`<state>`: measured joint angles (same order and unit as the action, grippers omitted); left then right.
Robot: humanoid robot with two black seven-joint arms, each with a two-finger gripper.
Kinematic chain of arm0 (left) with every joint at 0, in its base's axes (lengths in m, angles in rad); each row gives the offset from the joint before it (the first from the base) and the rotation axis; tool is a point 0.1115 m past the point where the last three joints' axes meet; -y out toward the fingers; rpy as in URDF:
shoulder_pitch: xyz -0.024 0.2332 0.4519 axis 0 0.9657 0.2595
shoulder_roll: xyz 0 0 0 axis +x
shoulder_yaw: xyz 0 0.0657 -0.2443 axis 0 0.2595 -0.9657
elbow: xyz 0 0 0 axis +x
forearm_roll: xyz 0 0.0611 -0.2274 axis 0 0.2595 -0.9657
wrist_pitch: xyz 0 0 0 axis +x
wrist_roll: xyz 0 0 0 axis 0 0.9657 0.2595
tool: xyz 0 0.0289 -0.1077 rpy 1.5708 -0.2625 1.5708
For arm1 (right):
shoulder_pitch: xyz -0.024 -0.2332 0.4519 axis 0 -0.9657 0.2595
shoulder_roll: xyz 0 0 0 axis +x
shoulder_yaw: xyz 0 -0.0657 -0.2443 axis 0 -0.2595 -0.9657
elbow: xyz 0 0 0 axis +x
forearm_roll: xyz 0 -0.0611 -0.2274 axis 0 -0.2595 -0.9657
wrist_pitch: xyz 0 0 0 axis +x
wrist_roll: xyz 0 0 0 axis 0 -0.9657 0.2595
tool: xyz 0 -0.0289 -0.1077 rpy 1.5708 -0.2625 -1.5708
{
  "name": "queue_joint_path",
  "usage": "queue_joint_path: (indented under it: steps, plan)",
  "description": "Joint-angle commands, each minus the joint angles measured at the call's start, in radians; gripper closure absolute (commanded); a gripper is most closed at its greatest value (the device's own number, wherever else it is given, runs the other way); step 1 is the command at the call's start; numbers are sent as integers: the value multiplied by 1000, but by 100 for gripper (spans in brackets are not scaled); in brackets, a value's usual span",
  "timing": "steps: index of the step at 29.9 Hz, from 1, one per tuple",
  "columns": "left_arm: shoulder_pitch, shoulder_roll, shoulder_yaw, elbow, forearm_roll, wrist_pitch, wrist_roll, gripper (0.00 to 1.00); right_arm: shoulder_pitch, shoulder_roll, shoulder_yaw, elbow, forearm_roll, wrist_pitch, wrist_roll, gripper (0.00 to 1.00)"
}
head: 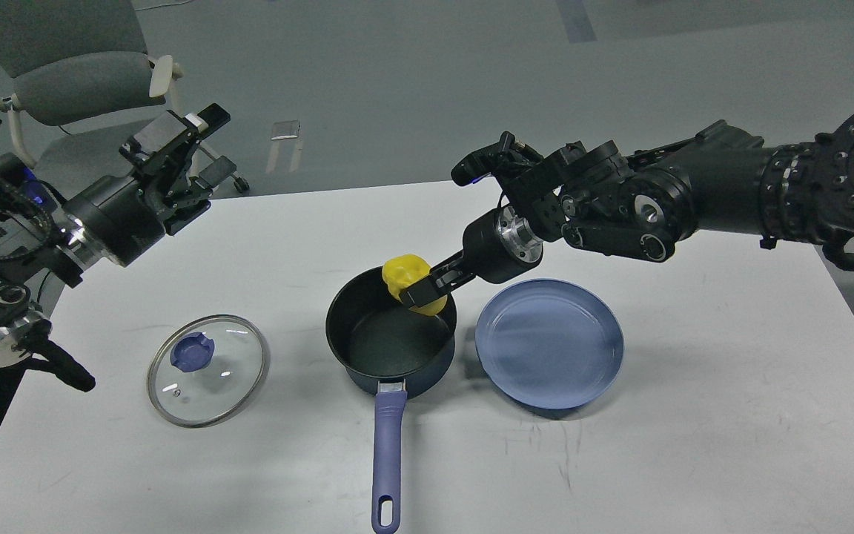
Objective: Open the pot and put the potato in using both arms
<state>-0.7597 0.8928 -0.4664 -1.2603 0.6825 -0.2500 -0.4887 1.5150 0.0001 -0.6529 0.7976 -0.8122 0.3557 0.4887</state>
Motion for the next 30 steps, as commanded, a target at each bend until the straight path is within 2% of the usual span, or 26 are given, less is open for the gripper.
queue_joint_path:
  steps: [1,5,16,19,22,30]
  plan:
    - [0,6,0,-7,0,0,0,3,-7,0,-1,0,-1,0,0,48]
    - [0,6,-1,-7,-1,0,0,3,-15,0,-1,0,1,-3,0,46]
    - [0,8,-1,-8,-1,0,0,3,-13,0,2,0,45,-1,0,20]
    - [0,8,-1,-8,0,0,0,3,-12,0,4,0,45,-1,0,19]
    - [0,8,-1,-8,-1,0,0,3,-10,0,7,0,45,0,0,12]
    - [0,9,-1,-8,-1,-2,0,3,39,0,27,18,67,3,0,10]
